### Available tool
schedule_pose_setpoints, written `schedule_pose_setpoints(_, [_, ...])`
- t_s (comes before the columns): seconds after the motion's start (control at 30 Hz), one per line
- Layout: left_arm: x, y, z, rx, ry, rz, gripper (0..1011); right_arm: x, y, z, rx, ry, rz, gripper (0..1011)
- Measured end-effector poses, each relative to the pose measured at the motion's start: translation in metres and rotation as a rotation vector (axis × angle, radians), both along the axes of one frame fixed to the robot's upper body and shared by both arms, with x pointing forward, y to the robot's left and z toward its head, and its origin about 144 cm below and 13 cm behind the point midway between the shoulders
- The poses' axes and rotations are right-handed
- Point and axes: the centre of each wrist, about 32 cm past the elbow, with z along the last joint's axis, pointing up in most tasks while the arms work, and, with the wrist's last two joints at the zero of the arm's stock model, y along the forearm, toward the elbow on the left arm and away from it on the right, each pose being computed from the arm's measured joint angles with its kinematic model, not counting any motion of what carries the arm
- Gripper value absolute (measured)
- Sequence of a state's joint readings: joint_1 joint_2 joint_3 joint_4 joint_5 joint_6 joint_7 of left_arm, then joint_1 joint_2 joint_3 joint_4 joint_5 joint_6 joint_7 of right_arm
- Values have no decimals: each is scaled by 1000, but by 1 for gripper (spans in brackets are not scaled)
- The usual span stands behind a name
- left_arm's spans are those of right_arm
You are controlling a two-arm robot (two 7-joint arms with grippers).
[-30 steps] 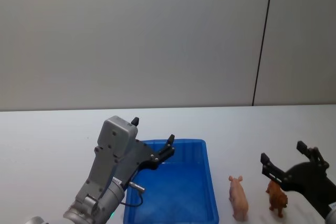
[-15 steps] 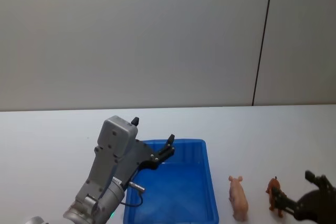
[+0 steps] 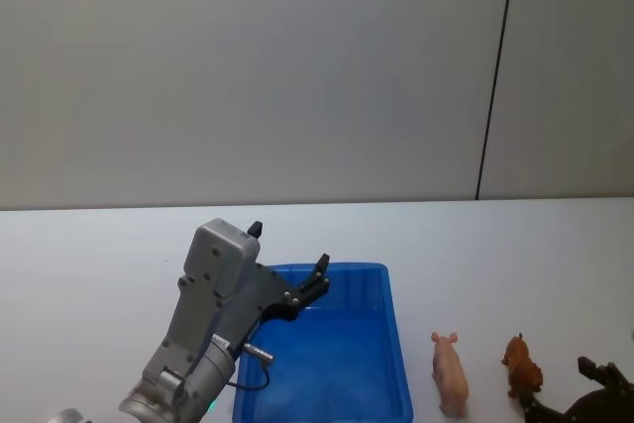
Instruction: Pick up the two dolls from the table and place them into the box.
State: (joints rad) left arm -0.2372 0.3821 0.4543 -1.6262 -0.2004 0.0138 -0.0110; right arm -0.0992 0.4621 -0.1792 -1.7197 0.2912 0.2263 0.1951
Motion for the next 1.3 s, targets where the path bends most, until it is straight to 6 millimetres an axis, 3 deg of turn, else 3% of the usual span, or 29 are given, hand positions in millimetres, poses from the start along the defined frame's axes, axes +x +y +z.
schedule_pose_setpoints(0.33, [0,0,0,0,0,0,1001,12,2,-7,-6,25,-4,1001])
schedule_pose_setpoints(0.47, [0,0,0,0,0,0,1001,17,4,-9,-4,30,-4,933])
schedule_pose_setpoints(1.0, [0,0,0,0,0,0,1001,36,10,-18,21,60,11,441])
schedule_pose_setpoints(1.3, [0,0,0,0,0,0,1001,40,11,-16,34,5,11,430])
